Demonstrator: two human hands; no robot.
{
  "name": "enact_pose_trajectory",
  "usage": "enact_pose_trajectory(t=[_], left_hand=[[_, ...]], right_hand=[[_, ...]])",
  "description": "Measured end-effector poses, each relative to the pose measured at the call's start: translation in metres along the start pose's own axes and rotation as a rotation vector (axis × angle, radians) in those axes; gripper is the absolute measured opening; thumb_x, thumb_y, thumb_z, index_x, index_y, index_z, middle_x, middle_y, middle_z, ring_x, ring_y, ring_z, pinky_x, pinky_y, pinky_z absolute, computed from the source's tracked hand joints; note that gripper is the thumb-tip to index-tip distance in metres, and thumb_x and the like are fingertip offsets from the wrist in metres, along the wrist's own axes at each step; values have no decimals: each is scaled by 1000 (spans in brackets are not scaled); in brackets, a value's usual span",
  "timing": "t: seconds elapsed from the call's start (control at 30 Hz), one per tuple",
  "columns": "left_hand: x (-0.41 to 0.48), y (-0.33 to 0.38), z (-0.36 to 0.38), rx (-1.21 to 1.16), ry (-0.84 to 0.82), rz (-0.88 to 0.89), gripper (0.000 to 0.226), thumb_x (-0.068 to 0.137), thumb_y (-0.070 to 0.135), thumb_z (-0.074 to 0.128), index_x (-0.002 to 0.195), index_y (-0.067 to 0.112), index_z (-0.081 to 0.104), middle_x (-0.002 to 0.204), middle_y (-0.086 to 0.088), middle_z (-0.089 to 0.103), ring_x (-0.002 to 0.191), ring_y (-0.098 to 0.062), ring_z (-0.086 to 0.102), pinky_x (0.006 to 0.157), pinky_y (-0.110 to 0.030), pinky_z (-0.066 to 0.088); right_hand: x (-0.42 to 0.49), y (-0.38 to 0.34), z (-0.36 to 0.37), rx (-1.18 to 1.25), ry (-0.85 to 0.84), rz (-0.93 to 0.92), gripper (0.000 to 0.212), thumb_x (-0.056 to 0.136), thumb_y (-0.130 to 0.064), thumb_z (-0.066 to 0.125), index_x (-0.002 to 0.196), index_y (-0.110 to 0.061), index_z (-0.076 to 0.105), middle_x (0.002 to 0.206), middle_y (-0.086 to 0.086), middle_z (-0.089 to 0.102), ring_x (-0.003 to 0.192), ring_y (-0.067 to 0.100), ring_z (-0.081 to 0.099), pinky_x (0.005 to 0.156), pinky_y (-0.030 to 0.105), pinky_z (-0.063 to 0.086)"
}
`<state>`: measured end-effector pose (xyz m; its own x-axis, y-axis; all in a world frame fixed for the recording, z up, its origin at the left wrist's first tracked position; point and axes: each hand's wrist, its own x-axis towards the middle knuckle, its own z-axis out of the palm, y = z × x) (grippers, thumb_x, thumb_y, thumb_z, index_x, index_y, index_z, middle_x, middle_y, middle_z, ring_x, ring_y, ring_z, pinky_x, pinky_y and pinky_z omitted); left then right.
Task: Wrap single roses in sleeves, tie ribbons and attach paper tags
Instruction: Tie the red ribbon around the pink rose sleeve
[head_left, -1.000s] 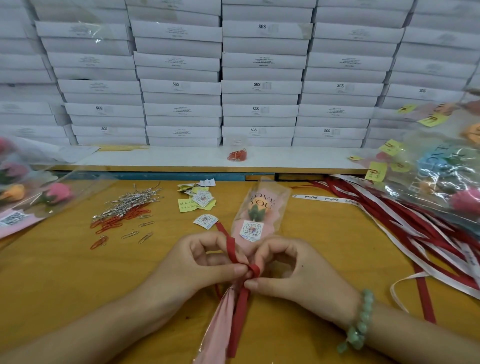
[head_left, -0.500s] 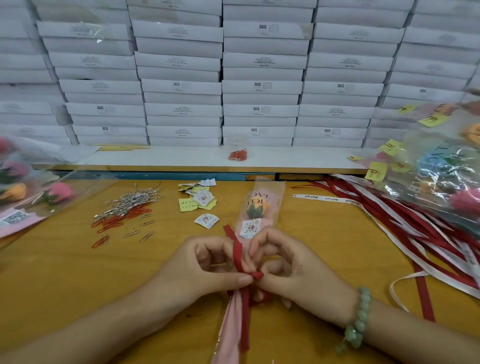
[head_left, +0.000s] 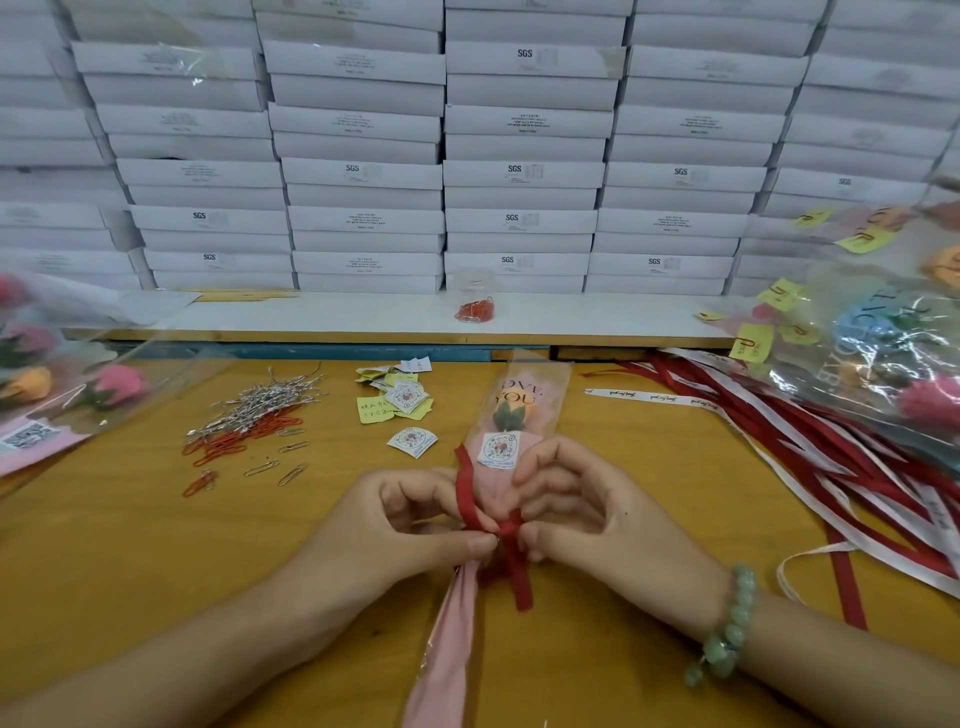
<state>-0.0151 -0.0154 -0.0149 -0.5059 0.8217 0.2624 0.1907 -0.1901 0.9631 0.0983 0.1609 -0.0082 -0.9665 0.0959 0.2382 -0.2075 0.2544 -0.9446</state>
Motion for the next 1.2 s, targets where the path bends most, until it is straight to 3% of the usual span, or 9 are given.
enact_pose_trajectory(t=[0.17, 0.3, 0.43, 0.53, 0.73, 0.9, 1.0, 1.07, 1.2], left_hand=[[1, 0, -7, 37, 50, 6, 20, 60, 25, 86, 76, 15, 78, 94, -8, 76, 91, -17, 71, 77, -17, 53], [2, 4, -18, 85, 95, -37, 15, 65, 22, 87, 74, 15, 78, 93, -6, 76, 90, -14, 72, 74, -14, 52], [3, 7, -26, 13, 67, -117, 42, 68, 38, 83, 79, 0, 71, 95, -15, 75, 92, -19, 71, 75, -20, 55], [4, 8, -26, -57, 44, -137, 30, 72, 36, 78, 78, 7, 73, 91, -20, 73, 90, -24, 70, 76, -25, 56], [4, 8, -24, -52, 31, -164, 24, 78, 30, 72, 75, 7, 69, 79, -16, 68, 79, -27, 67, 69, -25, 56], [1, 2, -21, 204, 92, -82, 26, 74, 22, 75, 83, 15, 52, 77, 0, 62, 70, -23, 62, 58, -27, 49], [-2, 2, -20, 590, 140, 113, 27, 76, 34, 72, 90, 29, 49, 87, 9, 55, 69, -13, 54, 59, -31, 46], [-5, 3, -19, 866, 70, 267, 20, 84, 49, 60, 95, 35, 50, 97, 13, 52, 86, -12, 54, 66, -23, 45], [-7, 4, -15, 1024, -136, 218, 27, 81, 74, 48, 89, 48, 48, 96, 25, 48, 97, -3, 50, 77, -19, 45]], right_hand=[[-1, -3, -13, -400, 110, -198, 8, 91, -22, 53, 98, -25, 55, 86, -9, 65, 77, 10, 62, 65, 23, 48], [3, 2, -20, -593, 149, -213, 12, 94, -17, 56, 95, -28, 52, 73, -5, 60, 54, 8, 51, 51, 14, 35], [4, 4, -22, -756, 115, -171, 19, 88, -19, 61, 92, -30, 46, 66, -6, 55, 59, 11, 53, 54, 22, 41], [2, 2, -20, -845, 114, -144, 23, 82, -21, 60, 87, -34, 42, 63, -9, 52, 60, 11, 52, 53, 29, 42], [2, 4, -22, -1009, 133, -85, 23, 77, -23, 57, 82, -36, 39, 57, -12, 48, 62, 7, 51, 47, 21, 31], [1, 3, -23, -1044, 166, -54, 15, 75, -37, 50, 88, -37, 41, 73, -12, 53, 70, 5, 52, 48, 20, 31], [1, 1, -22, -1013, 186, -80, 11, 80, -43, 44, 89, -36, 45, 83, -17, 51, 77, -1, 49, 51, 19, 34], [1, 0, -21, -1001, 149, -95, 12, 83, -45, 43, 85, -35, 49, 79, -18, 53, 79, -4, 49, 53, 18, 34], [0, 0, -19, -1039, 45, -122, 24, 85, -49, 41, 82, -32, 57, 76, -19, 54, 78, -3, 50, 57, 16, 35]])
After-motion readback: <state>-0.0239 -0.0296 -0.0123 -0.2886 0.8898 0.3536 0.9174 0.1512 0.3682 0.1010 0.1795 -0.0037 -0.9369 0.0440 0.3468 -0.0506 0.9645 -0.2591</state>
